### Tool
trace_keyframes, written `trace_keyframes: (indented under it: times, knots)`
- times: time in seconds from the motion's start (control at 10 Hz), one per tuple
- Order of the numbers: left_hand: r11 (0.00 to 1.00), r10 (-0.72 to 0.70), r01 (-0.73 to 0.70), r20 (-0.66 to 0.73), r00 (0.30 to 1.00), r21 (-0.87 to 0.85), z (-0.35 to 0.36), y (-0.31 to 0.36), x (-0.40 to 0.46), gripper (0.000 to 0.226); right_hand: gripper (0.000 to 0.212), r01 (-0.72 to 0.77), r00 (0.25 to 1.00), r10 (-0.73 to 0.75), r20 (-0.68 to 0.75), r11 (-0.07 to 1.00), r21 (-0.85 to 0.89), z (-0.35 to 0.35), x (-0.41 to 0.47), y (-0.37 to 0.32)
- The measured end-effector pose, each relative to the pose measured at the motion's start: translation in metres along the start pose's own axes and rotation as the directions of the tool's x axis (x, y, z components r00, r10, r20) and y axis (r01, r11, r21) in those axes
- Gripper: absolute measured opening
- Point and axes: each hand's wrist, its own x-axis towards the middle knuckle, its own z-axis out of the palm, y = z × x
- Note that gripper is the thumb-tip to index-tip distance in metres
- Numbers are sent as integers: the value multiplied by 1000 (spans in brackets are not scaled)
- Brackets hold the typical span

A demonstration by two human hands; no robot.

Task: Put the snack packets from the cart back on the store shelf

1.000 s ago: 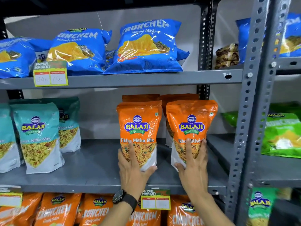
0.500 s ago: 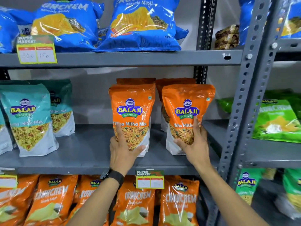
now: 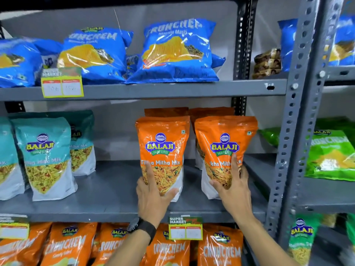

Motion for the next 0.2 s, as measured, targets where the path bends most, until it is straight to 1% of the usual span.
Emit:
trace_keyframes:
  times: [0.1, 0.2]
  knots:
    - [1000, -4, 5, 28, 1000, -31, -5, 3, 1, 132, 107, -15, 999, 14, 45, 1000, 9, -4, 1, -7]
    - [997, -8, 13, 71, 997, -70, -16, -5, 1, 130, 113, -3, 1000, 3, 2, 997, -71, -7, -2, -15]
